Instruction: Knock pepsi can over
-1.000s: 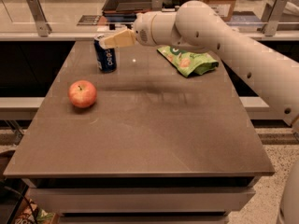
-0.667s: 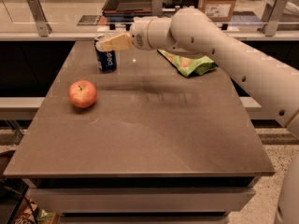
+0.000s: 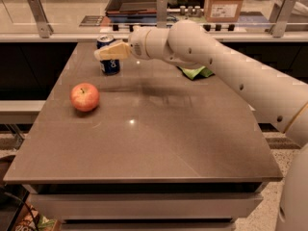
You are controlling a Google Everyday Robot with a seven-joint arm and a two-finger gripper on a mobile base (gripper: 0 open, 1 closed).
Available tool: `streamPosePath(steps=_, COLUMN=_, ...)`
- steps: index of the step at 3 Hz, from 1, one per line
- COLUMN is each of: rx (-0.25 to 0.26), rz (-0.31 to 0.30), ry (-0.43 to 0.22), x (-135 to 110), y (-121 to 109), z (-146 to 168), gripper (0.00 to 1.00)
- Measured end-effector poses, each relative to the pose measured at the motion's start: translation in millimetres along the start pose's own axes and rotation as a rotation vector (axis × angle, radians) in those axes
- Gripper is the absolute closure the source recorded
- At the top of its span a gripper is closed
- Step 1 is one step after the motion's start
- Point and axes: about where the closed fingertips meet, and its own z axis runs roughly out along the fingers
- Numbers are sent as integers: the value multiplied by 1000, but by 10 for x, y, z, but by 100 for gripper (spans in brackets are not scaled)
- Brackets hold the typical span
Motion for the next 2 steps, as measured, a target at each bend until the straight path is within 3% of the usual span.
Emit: streamPosePath(steps=2, rx=24, rz=-16, ry=46, x=102, y=30, z=168, gripper=0)
